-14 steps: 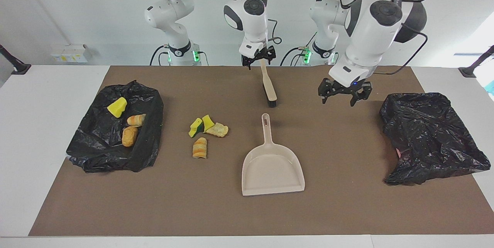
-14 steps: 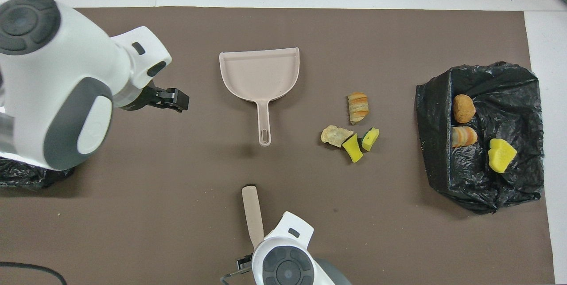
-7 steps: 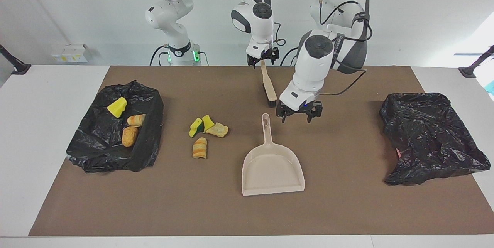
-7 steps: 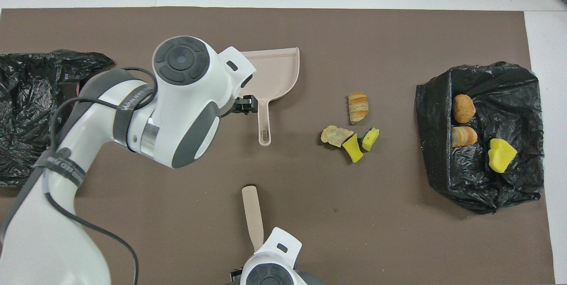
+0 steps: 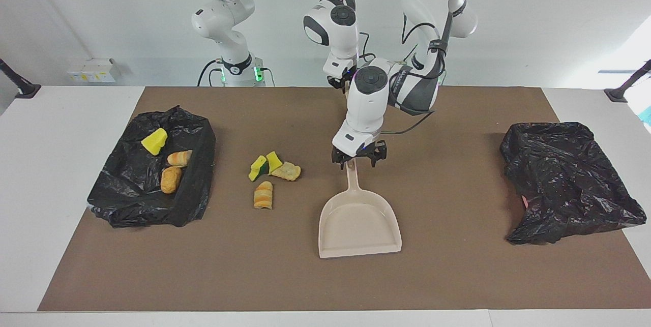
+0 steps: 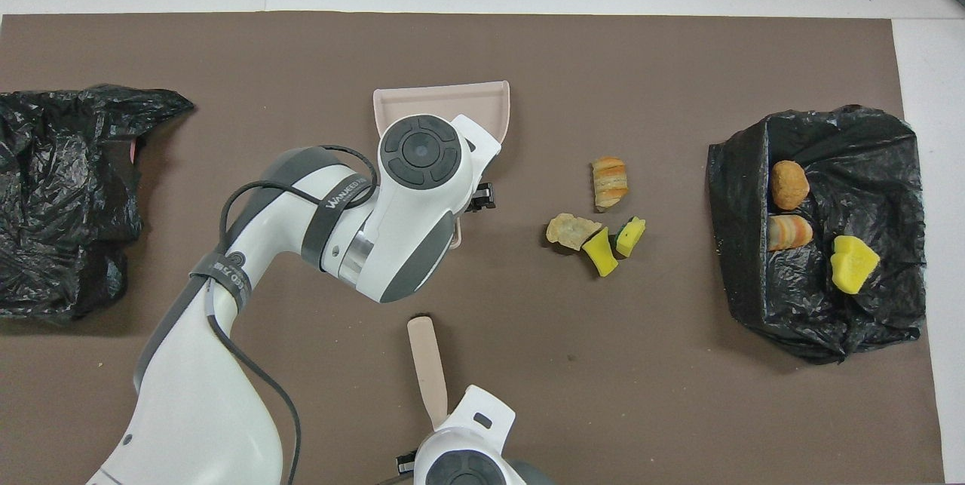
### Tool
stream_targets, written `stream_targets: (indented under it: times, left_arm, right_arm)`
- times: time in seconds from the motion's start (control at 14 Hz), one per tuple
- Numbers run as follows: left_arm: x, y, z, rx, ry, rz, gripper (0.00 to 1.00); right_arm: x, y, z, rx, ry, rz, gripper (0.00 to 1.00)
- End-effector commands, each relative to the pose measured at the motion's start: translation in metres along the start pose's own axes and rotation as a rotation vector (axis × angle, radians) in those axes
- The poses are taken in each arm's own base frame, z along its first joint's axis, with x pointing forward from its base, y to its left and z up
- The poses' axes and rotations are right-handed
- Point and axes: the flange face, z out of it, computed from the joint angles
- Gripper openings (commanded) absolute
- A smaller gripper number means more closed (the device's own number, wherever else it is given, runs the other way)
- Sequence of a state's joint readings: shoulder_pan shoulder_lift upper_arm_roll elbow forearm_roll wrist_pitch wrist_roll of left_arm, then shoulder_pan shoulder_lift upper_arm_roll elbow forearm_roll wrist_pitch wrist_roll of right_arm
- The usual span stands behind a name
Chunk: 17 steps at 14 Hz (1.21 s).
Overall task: Sweep and dump trash in bin
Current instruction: 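Reach the left gripper to the dustpan handle and grasp it, then grasp the brush with the right gripper and move it toward the pieces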
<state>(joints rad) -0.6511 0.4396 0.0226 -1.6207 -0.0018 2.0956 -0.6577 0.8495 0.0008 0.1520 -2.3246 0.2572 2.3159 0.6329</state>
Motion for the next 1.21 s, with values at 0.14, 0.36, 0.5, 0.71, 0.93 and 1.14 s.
stream_targets:
  times: [0.14,0.36,0.5,0.71,0.93,1.14]
  left_arm:
    - [0.005,-0.004,0.005,0.001,0.020,-0.028,0.83]
    - [-0.003,-0.003,0.018,-0.004,0.012,-0.062,0.31]
    - [-0.003,0.000,0.011,-0.011,0.013,-0.081,0.00]
    - [0.010,-0.013,-0.012,-0.007,0.036,-0.088,0.00]
    - [0.018,-0.038,-0.034,0.018,0.043,-0.025,0.00]
    - [0.019,-0.064,-0.046,0.047,-0.002,0.126,0.00]
  right_arm:
    - [0.004,0.010,-0.008,-0.040,-0.032,0.008,0.00]
    - [0.013,0.049,-0.052,-0.110,-0.045,0.035,0.00]
    - [0.023,0.079,-0.068,-0.162,-0.050,0.060,0.00]
    - [0.033,0.116,-0.087,-0.188,-0.067,0.079,0.00]
    - [0.055,0.163,-0.102,-0.221,-0.046,0.115,0.00]
    - [0.079,0.210,-0.129,-0.264,0.015,0.133,0.00]
